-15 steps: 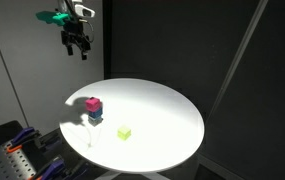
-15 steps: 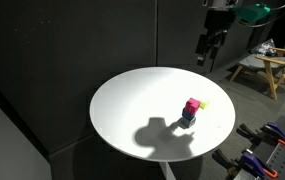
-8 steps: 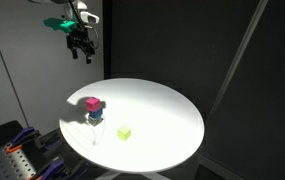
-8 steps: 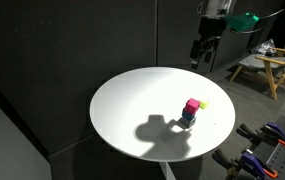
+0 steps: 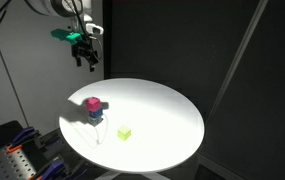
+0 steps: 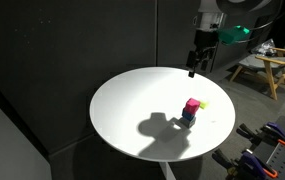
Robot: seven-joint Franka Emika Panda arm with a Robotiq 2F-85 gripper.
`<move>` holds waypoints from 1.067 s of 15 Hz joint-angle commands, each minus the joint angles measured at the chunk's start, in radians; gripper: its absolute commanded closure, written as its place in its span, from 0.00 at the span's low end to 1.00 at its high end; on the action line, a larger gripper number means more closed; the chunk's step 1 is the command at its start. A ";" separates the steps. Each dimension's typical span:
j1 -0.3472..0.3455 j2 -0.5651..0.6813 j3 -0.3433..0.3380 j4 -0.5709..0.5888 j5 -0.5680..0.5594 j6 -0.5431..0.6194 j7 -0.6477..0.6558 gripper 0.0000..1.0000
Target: Put the pink block on the table
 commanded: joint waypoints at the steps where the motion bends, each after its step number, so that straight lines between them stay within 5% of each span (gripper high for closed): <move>1: -0.009 0.043 -0.001 0.006 -0.025 0.016 0.001 0.00; 16: -0.017 0.160 -0.024 -0.056 -0.059 0.183 0.018 0.00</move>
